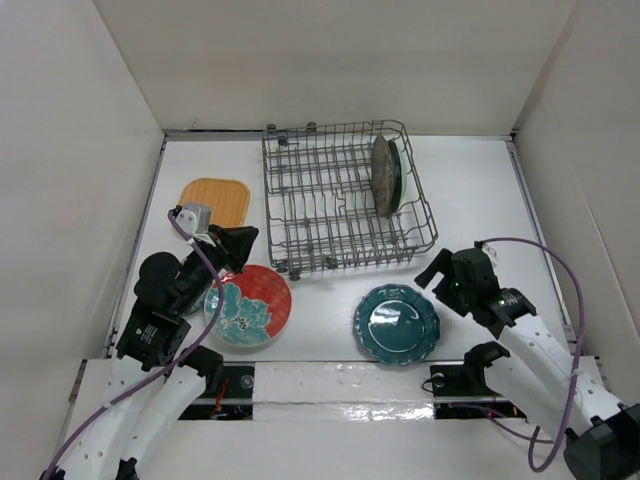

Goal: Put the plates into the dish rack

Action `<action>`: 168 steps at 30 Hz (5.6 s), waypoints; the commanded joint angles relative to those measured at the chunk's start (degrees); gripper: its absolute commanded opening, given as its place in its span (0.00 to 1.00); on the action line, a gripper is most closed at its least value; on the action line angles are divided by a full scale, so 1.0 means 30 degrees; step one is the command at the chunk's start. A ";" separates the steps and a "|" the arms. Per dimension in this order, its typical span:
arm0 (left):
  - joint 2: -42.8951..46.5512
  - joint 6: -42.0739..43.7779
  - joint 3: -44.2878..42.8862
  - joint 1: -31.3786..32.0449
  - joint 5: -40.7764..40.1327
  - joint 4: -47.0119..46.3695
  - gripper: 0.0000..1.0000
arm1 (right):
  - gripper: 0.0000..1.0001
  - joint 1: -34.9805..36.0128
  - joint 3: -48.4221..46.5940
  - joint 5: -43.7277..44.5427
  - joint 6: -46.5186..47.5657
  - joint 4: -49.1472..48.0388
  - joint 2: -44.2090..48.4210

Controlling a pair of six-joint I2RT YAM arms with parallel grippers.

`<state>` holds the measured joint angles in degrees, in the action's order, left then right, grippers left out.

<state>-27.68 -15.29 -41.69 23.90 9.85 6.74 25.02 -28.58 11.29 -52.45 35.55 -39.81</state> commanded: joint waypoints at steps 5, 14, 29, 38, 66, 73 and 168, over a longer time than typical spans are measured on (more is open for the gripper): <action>0.0438 0.0174 -0.0136 -0.0086 0.0175 -0.0637 0.07 | 0.95 -0.5199 0.0883 -0.5009 0.2538 -0.2765 -0.2045; 0.0643 0.0233 -0.0136 -0.0086 0.0058 -0.0607 0.07 | 0.93 -0.5412 0.1294 -1.1874 0.5470 -0.4848 -0.6473; 0.0409 0.0204 -0.0165 -0.0467 -0.0293 -0.0637 0.07 | 0.44 0.0270 0.2669 -1.3693 0.4065 -0.5987 -0.7791; 0.0116 0.0204 -0.0194 -0.0467 -0.1143 -0.0432 0.07 | 0.56 0.1738 0.3636 -1.4720 0.3948 -1.1142 -1.1100; 0.0087 0.0174 -0.0136 -0.0467 -0.1788 -0.0373 0.08 | 0.00 0.2560 -0.3886 -1.0883 0.3712 -0.4907 0.0849; 0.0174 0.0116 -0.0078 -0.0467 -0.1291 -0.0460 0.10 | 0.00 0.2560 -0.8605 -0.6903 0.5027 -0.6744 -0.1226; 0.0321 -0.0060 0.0011 -0.0467 -0.1231 -0.0402 0.02 | 0.70 1.6798 -0.3919 0.5147 -0.8649 -2.3069 -1.9331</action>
<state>-27.59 -15.35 -41.69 22.76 5.15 7.62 75.70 -37.78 27.22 -72.40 -25.96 -94.06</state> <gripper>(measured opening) 0.016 0.705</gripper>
